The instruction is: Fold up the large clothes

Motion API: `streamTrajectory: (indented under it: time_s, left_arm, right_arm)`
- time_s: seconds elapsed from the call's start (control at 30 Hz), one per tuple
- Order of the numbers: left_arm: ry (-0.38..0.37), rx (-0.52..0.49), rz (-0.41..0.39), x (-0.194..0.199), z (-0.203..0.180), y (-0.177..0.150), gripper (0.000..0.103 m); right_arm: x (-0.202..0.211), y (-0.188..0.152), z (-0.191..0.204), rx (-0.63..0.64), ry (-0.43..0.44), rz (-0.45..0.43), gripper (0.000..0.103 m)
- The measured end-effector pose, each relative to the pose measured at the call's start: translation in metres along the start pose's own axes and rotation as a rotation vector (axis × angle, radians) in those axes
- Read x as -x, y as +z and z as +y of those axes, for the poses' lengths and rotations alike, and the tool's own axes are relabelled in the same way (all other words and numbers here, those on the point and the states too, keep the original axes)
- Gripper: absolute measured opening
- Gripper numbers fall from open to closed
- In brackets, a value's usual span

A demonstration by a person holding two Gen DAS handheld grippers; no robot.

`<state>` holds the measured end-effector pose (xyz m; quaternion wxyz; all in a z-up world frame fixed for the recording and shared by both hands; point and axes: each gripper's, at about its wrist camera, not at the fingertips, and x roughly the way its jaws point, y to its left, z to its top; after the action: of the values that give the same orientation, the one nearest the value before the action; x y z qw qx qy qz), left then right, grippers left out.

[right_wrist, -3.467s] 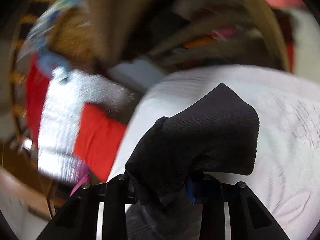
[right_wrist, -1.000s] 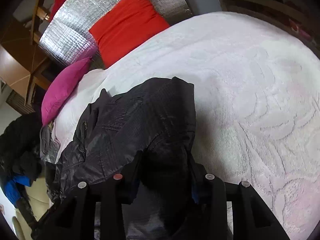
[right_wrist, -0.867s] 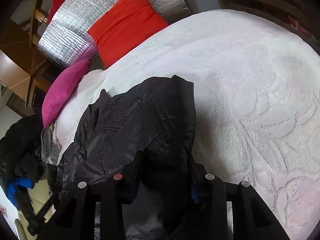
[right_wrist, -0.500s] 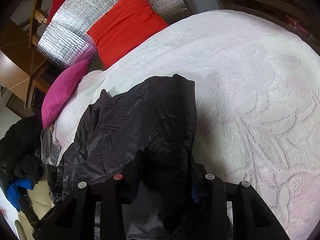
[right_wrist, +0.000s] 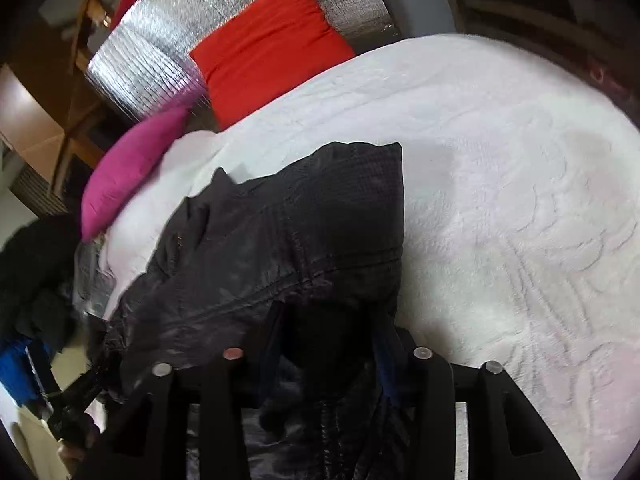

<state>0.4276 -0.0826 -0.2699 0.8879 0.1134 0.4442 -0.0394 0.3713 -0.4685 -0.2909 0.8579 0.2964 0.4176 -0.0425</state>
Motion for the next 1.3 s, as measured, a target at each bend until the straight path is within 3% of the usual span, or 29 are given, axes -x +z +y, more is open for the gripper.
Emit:
streamTrajectory:
  time_s: [0.07,0.17,0.3,0.37,0.47,0.57,0.67,0.77,0.87,0.97,1.03,1.13,1.23,1.3]
  left_arm:
    - [0.006,-0.053,-0.023,0.013,-0.009,-0.002,0.071]
    - [0.017,-0.052,-0.078,0.036,-0.004,-0.002,0.074]
    - [0.018,0.001,-0.099,0.051,0.016,-0.003,0.074]
    - [0.009,0.041,-0.103,0.061,0.026,-0.01,0.074]
    - [-0.001,0.07,-0.121,0.064,0.046,-0.016,0.074]
    - [0.02,0.123,-0.163,0.073,0.073,-0.026,0.076]
    - [0.035,0.214,-0.192,0.083,0.109,-0.034,0.079]
    - [0.047,0.328,-0.208,0.086,0.147,-0.041,0.082]
    - [0.048,0.441,-0.19,0.082,0.18,-0.05,0.084]
    - [0.065,0.487,-0.169,0.076,0.197,-0.056,0.084]
    - [0.086,0.514,-0.147,0.07,0.206,-0.061,0.084]
    - [0.095,0.58,-0.097,0.059,0.224,-0.07,0.084]
    - [0.06,0.68,-0.056,0.045,0.246,-0.08,0.084]
    - [0.039,0.732,-0.038,0.036,0.255,-0.084,0.084]
  right_arm:
    - [0.008,0.004,-0.001,-0.013,-0.003,-0.009,0.054]
    - [0.038,0.009,-0.004,-0.043,-0.004,-0.118,0.07]
    - [0.058,0.006,0.01,0.006,0.027,-0.217,0.07]
    - [0.053,0.004,0.024,0.057,0.035,-0.195,0.066]
    - [0.026,-0.005,0.045,0.13,0.018,-0.075,0.06]
    - [-0.006,-0.015,0.054,0.18,-0.076,0.044,0.06]
    - [-0.003,-0.014,0.059,0.181,-0.095,0.025,0.06]
    - [0.018,-0.017,0.073,0.192,-0.031,-0.047,0.06]
    - [0.024,-0.028,0.099,0.288,-0.001,-0.096,0.06]
    - [0.0,-0.035,0.11,0.351,-0.026,-0.002,0.06]
    - [-0.032,-0.041,0.105,0.341,-0.063,0.131,0.06]
    - [-0.032,-0.038,0.108,0.348,-0.066,0.121,0.06]
    - [-0.014,-0.038,0.108,0.298,0.019,0.08,0.06]
    - [-0.011,-0.035,0.11,0.309,0.025,0.05,0.06]
